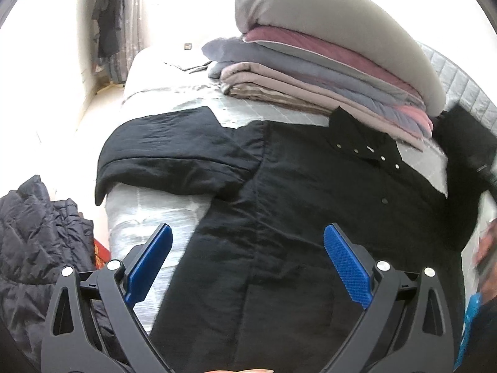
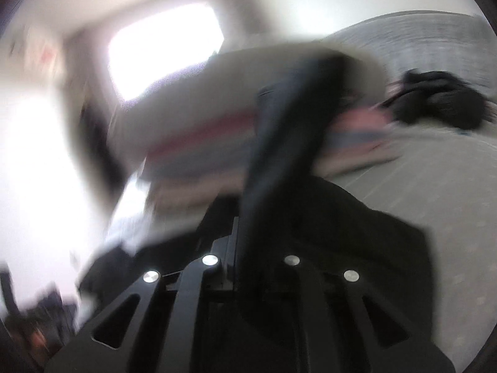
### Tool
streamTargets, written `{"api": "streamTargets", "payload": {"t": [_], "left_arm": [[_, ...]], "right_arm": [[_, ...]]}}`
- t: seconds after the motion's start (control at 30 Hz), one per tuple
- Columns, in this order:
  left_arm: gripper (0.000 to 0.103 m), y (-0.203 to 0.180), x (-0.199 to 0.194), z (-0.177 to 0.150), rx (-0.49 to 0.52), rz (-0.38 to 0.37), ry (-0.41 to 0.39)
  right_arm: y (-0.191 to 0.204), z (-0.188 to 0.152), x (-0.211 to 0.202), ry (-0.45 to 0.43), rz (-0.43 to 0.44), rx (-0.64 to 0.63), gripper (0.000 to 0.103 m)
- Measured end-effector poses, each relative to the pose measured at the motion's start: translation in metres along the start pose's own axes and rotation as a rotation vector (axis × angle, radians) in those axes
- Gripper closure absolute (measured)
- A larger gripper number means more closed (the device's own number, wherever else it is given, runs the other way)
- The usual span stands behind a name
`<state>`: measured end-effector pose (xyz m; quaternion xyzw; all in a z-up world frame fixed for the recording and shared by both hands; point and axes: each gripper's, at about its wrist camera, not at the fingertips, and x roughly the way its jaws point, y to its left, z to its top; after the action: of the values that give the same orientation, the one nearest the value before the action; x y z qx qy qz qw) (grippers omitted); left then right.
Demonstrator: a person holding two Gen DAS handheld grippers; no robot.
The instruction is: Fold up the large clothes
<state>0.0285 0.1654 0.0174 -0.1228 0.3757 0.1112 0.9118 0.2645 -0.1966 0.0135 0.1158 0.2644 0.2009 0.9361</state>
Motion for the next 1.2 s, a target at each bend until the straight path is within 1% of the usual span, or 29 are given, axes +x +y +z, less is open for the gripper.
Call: {"api": "streamTargets", "payload": {"t": [0.03, 0.07, 0.1, 0.13, 0.2, 0.23, 0.27, 0.3, 0.33, 0.37, 0.4, 0.43, 0.47, 0.5, 0.53, 0.57, 0.6, 0.63, 0.67, 0.73, 0.8, 0.83, 0.9, 0.93, 1.0, 1.07, 1.13, 1.17, 1.2], "left_arm": [[0.009, 0.005, -0.002, 0.001, -0.011, -0.002, 0.000], [0.009, 0.010, -0.003, 0.003, -0.021, -0.004, 0.000], [0.009, 0.014, -0.004, 0.003, -0.031, -0.007, 0.002], [0.009, 0.016, -0.004, 0.004, -0.036, -0.008, 0.004], [0.009, 0.022, -0.005, 0.004, -0.048, -0.014, 0.009], [0.009, 0.026, -0.006, 0.005, -0.056, -0.017, 0.011], [0.009, 0.029, -0.006, 0.005, -0.062, -0.015, 0.011], [0.009, 0.032, -0.006, 0.005, -0.072, -0.012, 0.012], [0.009, 0.035, -0.006, 0.005, -0.080, -0.012, 0.014], [0.009, 0.037, -0.004, 0.006, -0.092, -0.016, 0.020], [0.009, 0.038, -0.003, 0.006, -0.100, -0.019, 0.026], [0.009, 0.040, -0.001, 0.006, -0.109, -0.019, 0.035], [0.009, 0.040, 0.001, 0.005, -0.112, -0.014, 0.041], [0.009, 0.040, 0.002, 0.004, -0.111, -0.010, 0.045], [0.009, 0.039, 0.005, 0.003, -0.105, -0.011, 0.052], [0.009, 0.038, 0.009, 0.003, -0.100, -0.021, 0.062], [0.009, 0.037, 0.012, 0.002, -0.096, -0.035, 0.076], [0.009, 0.037, 0.014, 0.001, -0.094, -0.046, 0.085], [0.009, 0.037, 0.017, 0.001, -0.094, -0.059, 0.091], [0.009, 0.042, 0.022, 0.001, -0.116, -0.087, 0.102], [0.009, 0.054, 0.027, 0.003, -0.168, -0.128, 0.112], [0.009, 0.060, 0.029, 0.005, -0.195, -0.142, 0.114], [0.009, 0.089, 0.030, 0.010, -0.308, -0.166, 0.085], [0.009, 0.101, 0.030, 0.011, -0.356, -0.169, 0.074], [0.009, 0.135, 0.037, 0.012, -0.486, -0.192, 0.060], [0.009, 0.171, 0.054, 0.011, -0.614, -0.211, 0.094], [0.009, 0.198, 0.079, 0.008, -0.717, -0.298, 0.162], [0.009, 0.212, 0.092, 0.004, -0.784, -0.351, 0.192], [0.009, 0.220, 0.099, 0.001, -0.827, -0.381, 0.208]], "right_arm": [[0.017, -0.018, 0.022, 0.066, 0.019, -0.032, 0.082], [0.025, -0.033, 0.043, 0.136, 0.047, -0.046, 0.064], [0.037, -0.054, 0.065, 0.226, 0.068, -0.062, 0.056], [0.045, -0.075, 0.084, 0.318, 0.068, -0.080, 0.047], [0.052, -0.103, 0.106, 0.437, 0.062, -0.098, 0.045], [0.054, -0.107, 0.095, 0.404, 0.073, -0.099, 0.043], [0.049, -0.101, 0.085, 0.376, 0.128, -0.066, 0.043], [0.045, -0.092, 0.071, 0.322, 0.193, -0.017, 0.043], [0.044, -0.087, 0.058, 0.270, 0.208, 0.001, 0.038], [0.041, -0.077, 0.043, 0.198, 0.204, 0.018, 0.027], [0.037, -0.072, 0.035, 0.152, 0.195, 0.033, 0.022], [0.027, -0.065, 0.027, 0.097, 0.161, 0.073, 0.014], [0.012, -0.061, 0.027, 0.083, 0.123, 0.117, 0.014], [-0.010, -0.061, 0.033, 0.101, 0.068, 0.170, 0.014], [-0.021, -0.067, 0.039, 0.133, 0.005, 0.206, 0.014], [-0.043, -0.080, 0.056, 0.225, -0.082, 0.264, 0.014], [-0.065, -0.095, 0.078, 0.347, -0.075, 0.334, 0.013], [-0.067, -0.097, 0.072, 0.294, -0.038, 0.327, 0.014], [-0.070, -0.090, 0.066, 0.280, -0.030, 0.336, 0.014], [-0.072, -0.086, 0.054, 0.304, -0.010, 0.406, 0.014], [-0.065, -0.086, 0.033, 0.291, 0.079, 0.452, 0.014], [-0.060, -0.087, 0.022, 0.278, 0.106, 0.453, 0.014], [-0.041, -0.097, -0.003, 0.263, 0.164, 0.460, 0.014], [-0.027, -0.097, -0.005, 0.272, 0.182, 0.465, 0.014], [-0.015, -0.107, -0.016, 0.292, 0.219, 0.482, 0.014], [-0.005, -0.114, -0.021, 0.307, 0.238, 0.480, 0.014], [0.002, -0.119, -0.025, 0.311, 0.257, 0.487, 0.014], [0.006, -0.119, -0.022, 0.314, 0.268, 0.489, 0.014], [0.012, -0.119, -0.014, 0.318, 0.273, 0.488, 0.014]]}}
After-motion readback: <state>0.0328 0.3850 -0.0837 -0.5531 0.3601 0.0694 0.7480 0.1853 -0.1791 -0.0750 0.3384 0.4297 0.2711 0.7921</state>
